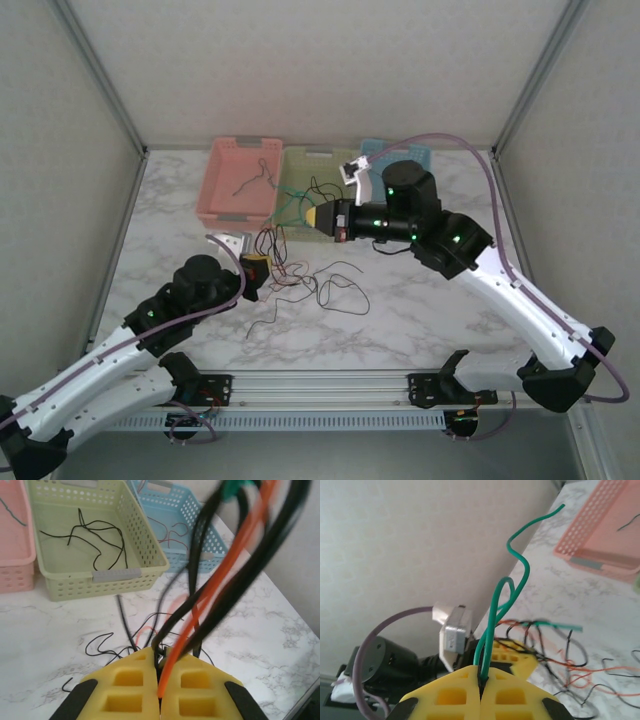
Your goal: Untangle the cables
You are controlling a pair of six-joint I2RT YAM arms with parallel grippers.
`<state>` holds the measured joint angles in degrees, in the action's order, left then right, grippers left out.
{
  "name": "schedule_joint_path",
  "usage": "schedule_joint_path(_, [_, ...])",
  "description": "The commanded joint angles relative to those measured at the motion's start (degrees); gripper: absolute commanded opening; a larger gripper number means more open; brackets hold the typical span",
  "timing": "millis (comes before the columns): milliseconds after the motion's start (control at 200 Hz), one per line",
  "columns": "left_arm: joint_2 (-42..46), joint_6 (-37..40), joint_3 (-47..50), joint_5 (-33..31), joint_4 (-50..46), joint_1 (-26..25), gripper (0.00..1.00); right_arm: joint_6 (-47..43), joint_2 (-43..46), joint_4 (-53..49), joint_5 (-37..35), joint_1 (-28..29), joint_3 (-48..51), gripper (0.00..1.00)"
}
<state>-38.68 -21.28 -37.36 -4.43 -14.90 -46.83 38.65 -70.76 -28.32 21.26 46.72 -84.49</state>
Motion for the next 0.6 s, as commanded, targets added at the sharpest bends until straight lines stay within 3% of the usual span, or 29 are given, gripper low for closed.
schedule_joint_path(0, [1.7,-1.5,1.0,-3.9,-4.4,-0.1,0.00,-2.2,3.3,-1.3,0.6,-3.6,-3.3,0.00])
schedule_joint_path(280, [4.0,-1.7,0.6,-8.0,-7.9,-0.1,0.00,-4.6,6.7,-6.7,0.4,-14.1,-4.6,0.00])
schedule_joint_path(390, [4.6,-1.3,0.4,-8.8,-8.8,-0.1,0.00,-6.8,6.8,-9.4,-0.6,-15.4,-5.9,0.00])
schedule_joint_path(596, [6.2,-1.8,0.6,-10.6,-9.8,-0.1,0.00,-4.3,7.0,-5.0,2.1,-15.8,-1.7,0.00])
